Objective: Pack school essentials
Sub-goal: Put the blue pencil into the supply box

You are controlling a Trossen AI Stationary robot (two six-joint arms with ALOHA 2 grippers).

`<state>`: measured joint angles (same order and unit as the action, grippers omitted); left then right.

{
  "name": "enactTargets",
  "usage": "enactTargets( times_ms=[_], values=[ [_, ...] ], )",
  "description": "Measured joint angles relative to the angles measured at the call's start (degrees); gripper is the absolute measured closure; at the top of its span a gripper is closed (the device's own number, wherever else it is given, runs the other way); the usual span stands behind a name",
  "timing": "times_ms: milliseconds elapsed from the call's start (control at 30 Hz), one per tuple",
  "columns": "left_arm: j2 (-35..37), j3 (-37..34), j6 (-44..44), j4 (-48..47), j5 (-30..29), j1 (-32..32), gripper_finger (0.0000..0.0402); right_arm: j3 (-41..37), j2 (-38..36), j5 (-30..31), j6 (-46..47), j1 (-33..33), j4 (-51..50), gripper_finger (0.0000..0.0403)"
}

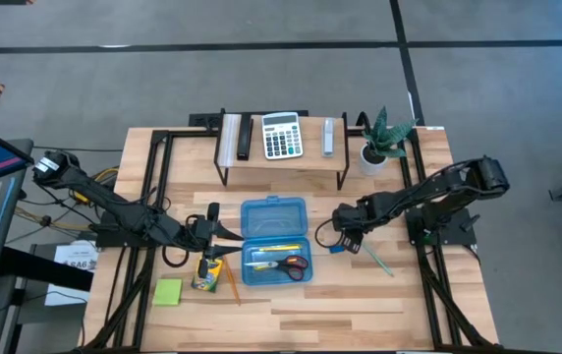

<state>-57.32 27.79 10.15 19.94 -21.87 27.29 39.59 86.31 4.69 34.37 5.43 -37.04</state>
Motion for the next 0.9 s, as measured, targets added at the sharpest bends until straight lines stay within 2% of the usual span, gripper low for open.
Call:
enactTargets(
  times_ms=[567, 667, 900],
  values=[
    [-0.02, 0.0, 0.09, 0.01, 0.0, 0.0, 0.03, -0.13, -0.77, -1.59, 3.16, 0.0, -2.44, 0.0221],
    [-0.02, 0.0, 0.09, 0.0, 0.0, 0.0, 0.03, -0.13, -0.77, -1.89, 3.17, 0.02, -2.55, 0.0246],
    [-0.02, 0.0, 0.11, 0.0, 0.0, 0.0, 0.03, -0.15, -0.79, -2.65, 2.88, 0.09, -2.73, 0.0338]
  ],
)
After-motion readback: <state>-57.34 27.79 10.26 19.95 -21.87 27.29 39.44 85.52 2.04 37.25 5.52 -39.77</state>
